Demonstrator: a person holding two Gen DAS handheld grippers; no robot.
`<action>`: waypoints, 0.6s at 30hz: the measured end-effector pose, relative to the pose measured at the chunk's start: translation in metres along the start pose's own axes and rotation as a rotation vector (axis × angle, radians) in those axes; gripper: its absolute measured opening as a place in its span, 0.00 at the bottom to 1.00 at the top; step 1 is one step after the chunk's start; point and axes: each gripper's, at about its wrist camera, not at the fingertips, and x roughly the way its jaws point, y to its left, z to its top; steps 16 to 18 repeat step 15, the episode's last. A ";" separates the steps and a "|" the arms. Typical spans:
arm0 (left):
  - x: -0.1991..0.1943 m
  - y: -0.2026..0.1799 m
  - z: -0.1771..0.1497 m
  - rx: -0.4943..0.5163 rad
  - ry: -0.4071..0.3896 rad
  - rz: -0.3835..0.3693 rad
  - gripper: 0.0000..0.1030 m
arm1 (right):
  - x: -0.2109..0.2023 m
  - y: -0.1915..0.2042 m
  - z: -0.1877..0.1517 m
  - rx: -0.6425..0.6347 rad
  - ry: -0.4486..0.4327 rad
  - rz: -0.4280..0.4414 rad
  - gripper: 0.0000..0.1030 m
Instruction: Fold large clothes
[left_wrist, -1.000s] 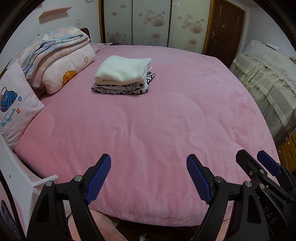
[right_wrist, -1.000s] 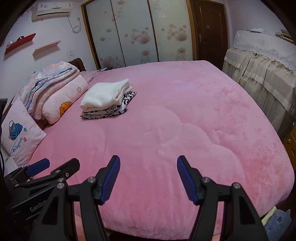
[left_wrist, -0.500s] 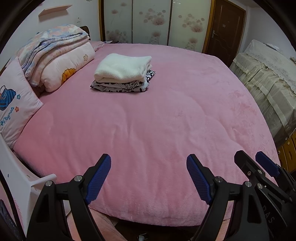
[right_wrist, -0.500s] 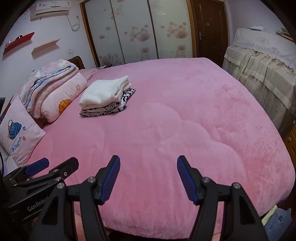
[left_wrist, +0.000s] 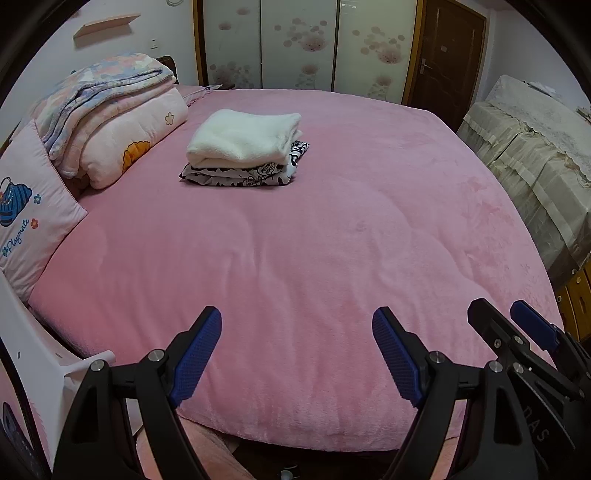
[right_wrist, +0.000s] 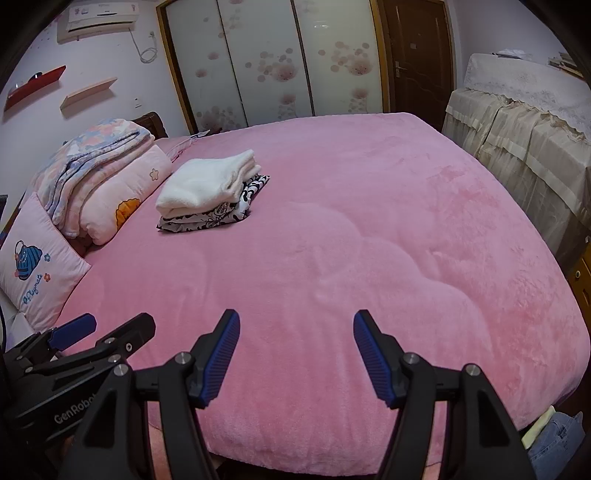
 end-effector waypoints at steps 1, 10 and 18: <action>0.000 -0.001 0.000 -0.001 0.000 0.000 0.80 | 0.000 0.000 0.000 0.002 0.000 0.000 0.62; 0.005 0.000 0.002 0.003 0.012 -0.006 0.80 | 0.003 0.003 -0.001 0.009 0.005 -0.010 0.63; 0.006 0.000 0.002 0.004 0.013 -0.007 0.80 | 0.003 0.003 -0.001 0.009 0.005 -0.012 0.62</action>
